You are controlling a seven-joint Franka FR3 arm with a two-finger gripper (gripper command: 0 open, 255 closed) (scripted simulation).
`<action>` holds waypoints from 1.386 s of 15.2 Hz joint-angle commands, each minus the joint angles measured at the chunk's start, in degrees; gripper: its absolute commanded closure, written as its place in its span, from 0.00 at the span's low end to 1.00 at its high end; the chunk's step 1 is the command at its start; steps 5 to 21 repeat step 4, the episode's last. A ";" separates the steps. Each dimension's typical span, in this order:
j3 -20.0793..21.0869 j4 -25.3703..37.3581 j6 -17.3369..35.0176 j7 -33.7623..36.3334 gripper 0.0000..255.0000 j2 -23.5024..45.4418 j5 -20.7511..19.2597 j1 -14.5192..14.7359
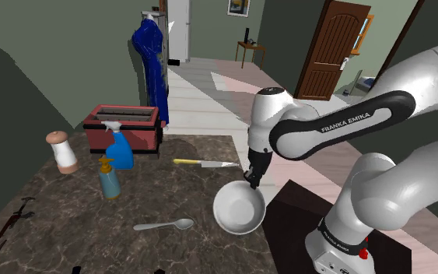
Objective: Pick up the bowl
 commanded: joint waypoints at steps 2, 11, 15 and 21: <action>-0.19 1.46 -3.20 0.05 1.00 -1.72 -0.05 0.11; -0.21 1.53 -3.37 0.05 1.00 -1.82 -0.06 0.11; -0.21 1.53 -3.37 0.05 1.00 -1.82 -0.06 0.11; -0.21 1.53 -3.37 0.05 1.00 -1.82 -0.06 0.11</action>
